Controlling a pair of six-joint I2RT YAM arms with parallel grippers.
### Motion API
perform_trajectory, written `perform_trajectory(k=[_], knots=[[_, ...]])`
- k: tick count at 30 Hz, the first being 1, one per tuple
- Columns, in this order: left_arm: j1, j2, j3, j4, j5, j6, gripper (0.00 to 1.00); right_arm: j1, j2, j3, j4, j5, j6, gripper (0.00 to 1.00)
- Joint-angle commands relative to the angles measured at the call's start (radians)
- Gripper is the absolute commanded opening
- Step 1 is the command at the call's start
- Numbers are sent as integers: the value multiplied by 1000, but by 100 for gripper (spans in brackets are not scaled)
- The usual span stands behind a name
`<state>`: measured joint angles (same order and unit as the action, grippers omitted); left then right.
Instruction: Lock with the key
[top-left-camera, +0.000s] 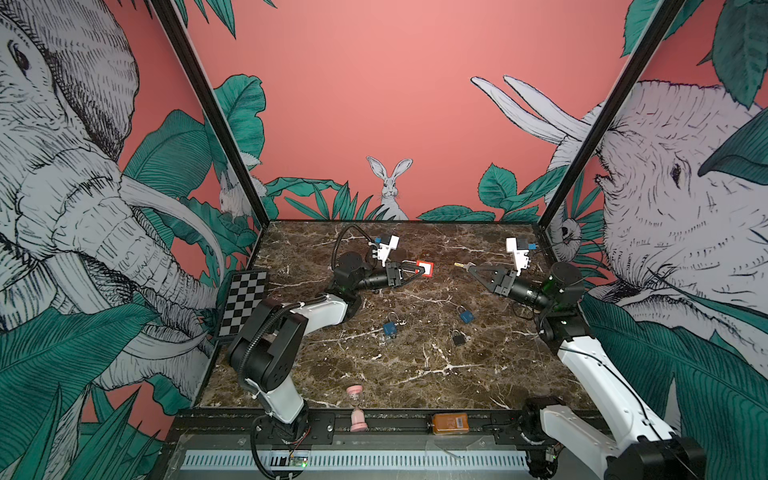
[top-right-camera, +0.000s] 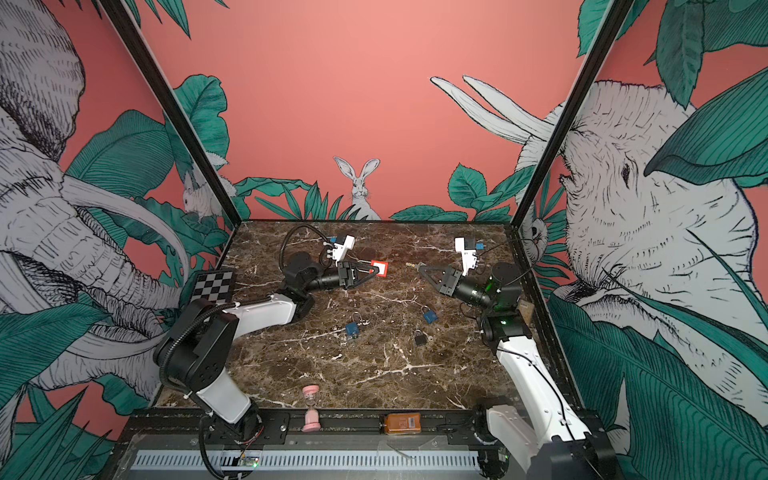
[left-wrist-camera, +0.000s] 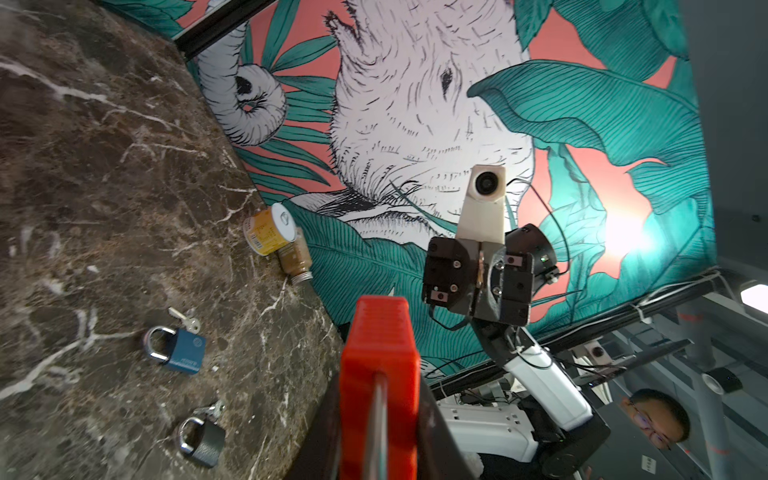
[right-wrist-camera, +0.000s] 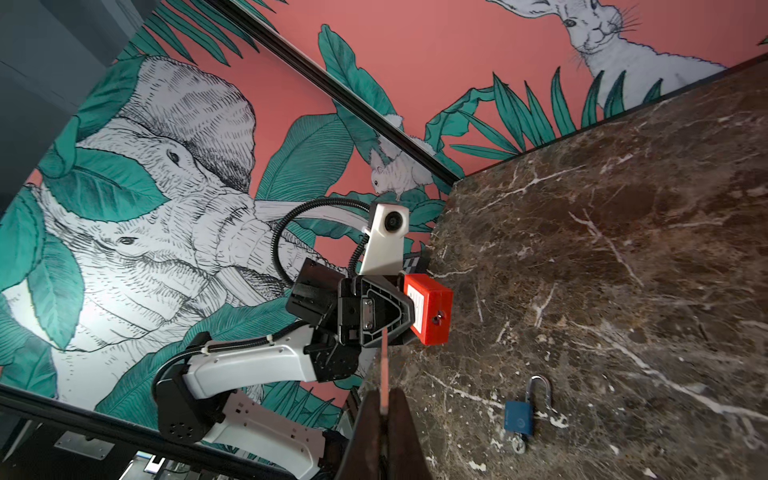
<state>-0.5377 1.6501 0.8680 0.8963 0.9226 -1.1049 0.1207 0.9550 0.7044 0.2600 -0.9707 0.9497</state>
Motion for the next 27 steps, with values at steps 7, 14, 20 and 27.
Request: perform_trajectory(k=[7, 14, 20, 27], knots=[[-118, 17, 357, -1349, -204, 1013, 0, 44, -88, -78, -308, 290, -228, 0], [-192, 169, 441, -1516, -186, 1197, 0, 154, 7, -262, -105, 466, -133, 0], [-198, 273, 494, -1555, -203, 1240, 0, 248, 97, -322, 8, 620, -106, 0], [-200, 375, 575, -1599, -154, 1285, 0, 371, 237, -374, 201, 774, -34, 0]])
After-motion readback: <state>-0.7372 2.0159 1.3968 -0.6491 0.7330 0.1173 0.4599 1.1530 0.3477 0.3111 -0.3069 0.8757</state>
